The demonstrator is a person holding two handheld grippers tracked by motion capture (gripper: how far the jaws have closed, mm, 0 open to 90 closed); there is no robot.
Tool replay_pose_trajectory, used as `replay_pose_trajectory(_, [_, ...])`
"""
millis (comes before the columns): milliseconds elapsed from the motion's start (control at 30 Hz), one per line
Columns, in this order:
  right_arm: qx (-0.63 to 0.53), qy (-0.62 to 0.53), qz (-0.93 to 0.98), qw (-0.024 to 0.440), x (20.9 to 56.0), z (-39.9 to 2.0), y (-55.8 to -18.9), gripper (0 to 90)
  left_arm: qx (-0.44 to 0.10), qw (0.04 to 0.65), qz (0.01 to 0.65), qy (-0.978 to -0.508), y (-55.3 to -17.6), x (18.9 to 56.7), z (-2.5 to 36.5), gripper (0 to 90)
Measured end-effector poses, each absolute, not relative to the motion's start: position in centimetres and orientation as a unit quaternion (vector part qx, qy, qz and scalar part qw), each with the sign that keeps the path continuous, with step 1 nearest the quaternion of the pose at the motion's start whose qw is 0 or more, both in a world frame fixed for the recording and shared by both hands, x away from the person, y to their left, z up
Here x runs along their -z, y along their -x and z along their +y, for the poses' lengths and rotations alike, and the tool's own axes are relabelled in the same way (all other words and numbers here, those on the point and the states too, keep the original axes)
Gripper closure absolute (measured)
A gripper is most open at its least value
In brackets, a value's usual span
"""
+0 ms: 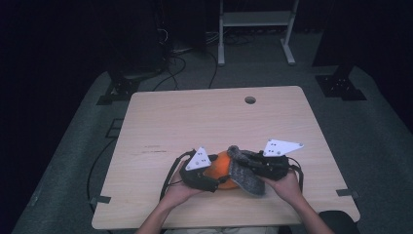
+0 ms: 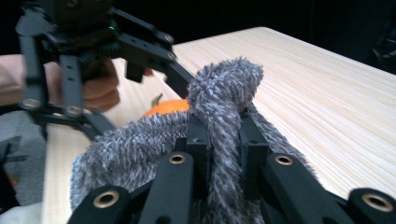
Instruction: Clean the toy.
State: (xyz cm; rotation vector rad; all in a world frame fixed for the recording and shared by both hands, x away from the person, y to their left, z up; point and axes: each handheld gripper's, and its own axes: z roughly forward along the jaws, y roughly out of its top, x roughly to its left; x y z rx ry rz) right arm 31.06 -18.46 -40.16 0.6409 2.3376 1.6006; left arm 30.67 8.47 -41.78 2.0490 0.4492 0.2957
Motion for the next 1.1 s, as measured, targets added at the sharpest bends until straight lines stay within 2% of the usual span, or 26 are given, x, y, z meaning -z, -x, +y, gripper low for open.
replay_pose_trajectory(67, [-0.547,-0.23,0.796,0.118,40.3,-19.0,-31.3,77.7,-0.112,0.484,0.191,-0.847,-31.1,42.4,8.7,12.2])
replay_pose_trajectory(167, [-0.548,-0.235,0.795,0.115,40.3,-19.2,-31.5,77.8,-0.099,0.478,0.199,-0.85,-31.6,43.0,8.5,11.9])
replay_pose_trajectory(200, [-0.547,-0.233,0.795,0.116,40.3,-19.0,-31.5,77.7,-0.101,0.478,0.198,-0.85,-31.6,43.1,8.4,14.8])
replay_pose_trajectory(300, [-0.562,-0.216,0.791,0.107,39.9,-18.5,-30.9,77.7,-0.119,0.482,0.196,-0.845,-31.3,43.0,8.6,31.0])
replay_pose_trajectory(467, [-0.555,-0.201,0.799,0.111,39.9,-17.5,-30.5,77.7,-0.13,0.499,0.186,-0.837,-30.6,41.8,9.2,40.1])
replay_pose_trajectory(633, [-0.535,-0.24,0.802,0.113,40.8,-18.7,-32.0,77.7,-0.138,0.491,0.186,-0.84,-30.5,41.2,9.5,40.5])
replay_pose_trajectory(767, [-0.562,-0.205,0.795,0.098,40.1,-17.4,-30.9,77.7,-0.138,0.488,0.183,-0.842,-30.4,41.5,9.1,40.6])
replay_pose_trajectory(900, [-0.549,-0.196,0.806,0.101,40.4,-16.6,-30.8,77.7,-0.139,0.485,0.181,-0.844,-30.4,41.6,9.1,40.5])
replay_pose_trajectory(1000, [-0.526,-0.223,0.811,0.127,40.8,-17.5,-31.5,77.7,-0.135,0.488,0.186,-0.842,-30.5,41.7,9.2,40.3])
replay_pose_trajectory(1100, [-0.529,-0.223,0.808,0.132,40.5,-17.5,-31.1,77.7,-0.134,0.488,0.185,-0.843,-30.5,41.7,9.1,39.4])
